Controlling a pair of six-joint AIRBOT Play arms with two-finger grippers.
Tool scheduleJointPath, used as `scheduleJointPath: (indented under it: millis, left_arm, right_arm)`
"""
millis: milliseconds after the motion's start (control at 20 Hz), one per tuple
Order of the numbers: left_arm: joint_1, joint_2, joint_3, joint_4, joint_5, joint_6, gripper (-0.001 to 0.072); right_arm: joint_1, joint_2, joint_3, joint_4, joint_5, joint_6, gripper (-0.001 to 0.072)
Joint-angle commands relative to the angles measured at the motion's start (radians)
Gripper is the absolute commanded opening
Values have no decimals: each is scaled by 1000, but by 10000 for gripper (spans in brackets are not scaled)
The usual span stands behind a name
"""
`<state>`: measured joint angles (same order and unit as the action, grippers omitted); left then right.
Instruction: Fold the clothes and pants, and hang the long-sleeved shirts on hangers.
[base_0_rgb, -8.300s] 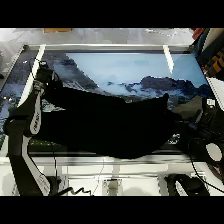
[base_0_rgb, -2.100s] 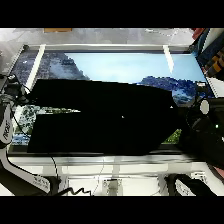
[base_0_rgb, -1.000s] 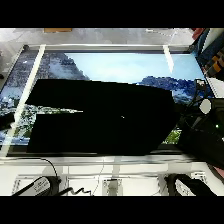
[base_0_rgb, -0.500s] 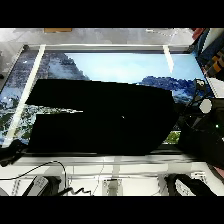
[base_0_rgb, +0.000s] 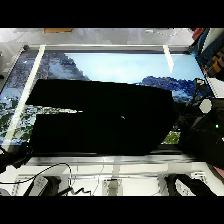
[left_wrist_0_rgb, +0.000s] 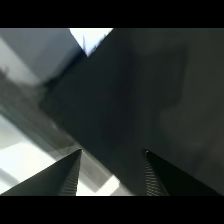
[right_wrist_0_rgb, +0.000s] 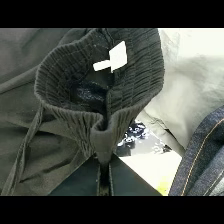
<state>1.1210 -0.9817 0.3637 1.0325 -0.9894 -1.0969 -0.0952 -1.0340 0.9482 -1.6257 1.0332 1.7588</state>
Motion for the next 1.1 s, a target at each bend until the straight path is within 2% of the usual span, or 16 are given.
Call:
scheduleJointPath:
  millis: [0, 50, 200, 250, 300, 400, 450, 500, 650, 800, 950, 1050]
  left_arm:
    - [1, -2, -22, -45, 180, 2, 461]
    - [1, -2, -22, -67, 209, 2, 397]
    - [1, -2, -21, -165, 274, 5, 43]
    - [1, -2, -21, -231, 299, 22, 10]
    - [1, -2, -18, -322, 321, 70, 10]
    - [1, -1, 21, -531, 323, 227, 9]
    - [1, 0, 56, -613, 318, 282, 9]
    - [1, 0, 95, -657, 315, 301, 8]
    - [3, 0, 209, -658, 313, 302, 8]
    - [2, 0, 230, -574, 310, 319, 8]
    - [2, 0, 230, -437, 297, 319, 8]
    - [3, -3, 230, -412, 300, 319, 8]
  right_arm:
    - [0, 0, 0, 0, 0, 1, 28]
    - [0, 0, 0, 0, 0, 1, 28]
    - [0, 0, 0, 2, 14, 1, 28]
    - [0, 0, 0, 8, 30, 1, 28]
    - [0, 1, 0, 21, 48, 1, 28]
    - [2, 1, 0, 76, 85, 0, 28]
    - [5, 1, 0, 92, 104, 0, 28]
    - [13, 3, 0, 96, 115, 0, 28]
    - [49, 27, -2, 97, 121, 1, 28]
    - [97, 101, -72, 97, 113, 30, 28]
    - [126, 263, -233, 97, 64, 166, 28]
    - [147, 415, -354, 105, 43, 284, 28]
